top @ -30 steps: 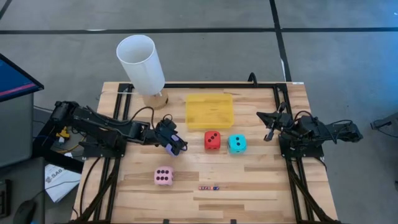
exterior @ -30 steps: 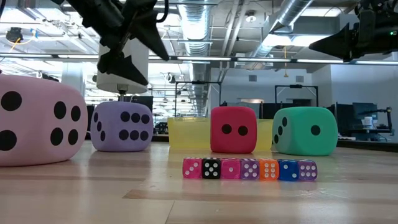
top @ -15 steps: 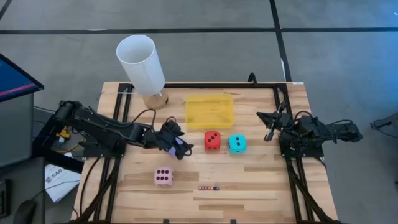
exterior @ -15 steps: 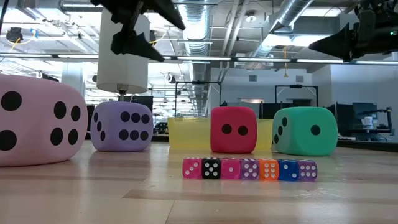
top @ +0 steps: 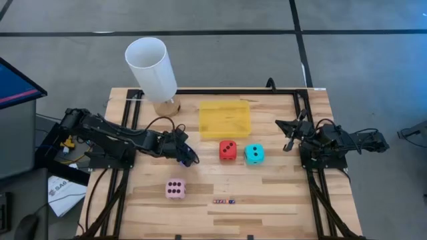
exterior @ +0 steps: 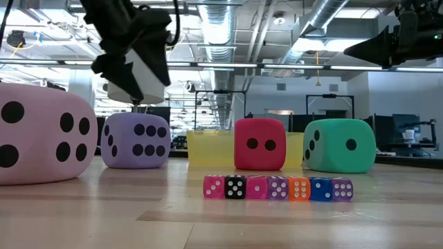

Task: Pick & Place Dice
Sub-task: Put the big purple dice into the yellow bin

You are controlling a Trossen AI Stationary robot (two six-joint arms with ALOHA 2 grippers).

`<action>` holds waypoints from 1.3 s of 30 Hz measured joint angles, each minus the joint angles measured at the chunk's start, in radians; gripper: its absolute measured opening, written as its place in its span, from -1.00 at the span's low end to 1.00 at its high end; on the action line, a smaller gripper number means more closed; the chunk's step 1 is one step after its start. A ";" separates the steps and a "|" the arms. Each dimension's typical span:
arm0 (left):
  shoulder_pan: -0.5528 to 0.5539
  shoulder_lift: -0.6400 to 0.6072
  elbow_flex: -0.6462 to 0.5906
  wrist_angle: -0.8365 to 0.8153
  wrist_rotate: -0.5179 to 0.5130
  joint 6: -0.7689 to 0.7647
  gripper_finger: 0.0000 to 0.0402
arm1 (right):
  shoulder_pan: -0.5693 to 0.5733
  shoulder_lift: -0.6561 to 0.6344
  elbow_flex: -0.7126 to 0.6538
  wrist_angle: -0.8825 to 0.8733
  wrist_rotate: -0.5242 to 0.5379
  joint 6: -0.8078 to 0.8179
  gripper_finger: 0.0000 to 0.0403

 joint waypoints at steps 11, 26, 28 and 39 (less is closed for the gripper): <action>0.000 0.000 0.000 -0.058 0.003 -0.001 0.98 | 0.000 0.000 0.000 0.000 0.000 0.000 -0.99; 0.000 -0.001 0.000 0.182 0.003 -0.001 0.98 | 0.000 0.000 0.000 0.000 0.000 0.000 -0.99; 0.005 -0.001 0.000 0.201 0.003 0.000 0.98 | 0.000 0.000 0.000 0.000 0.000 0.000 -0.99; 0.010 -0.001 0.000 0.206 0.003 0.000 0.98 | 0.000 0.000 0.000 0.000 0.000 -0.001 -0.99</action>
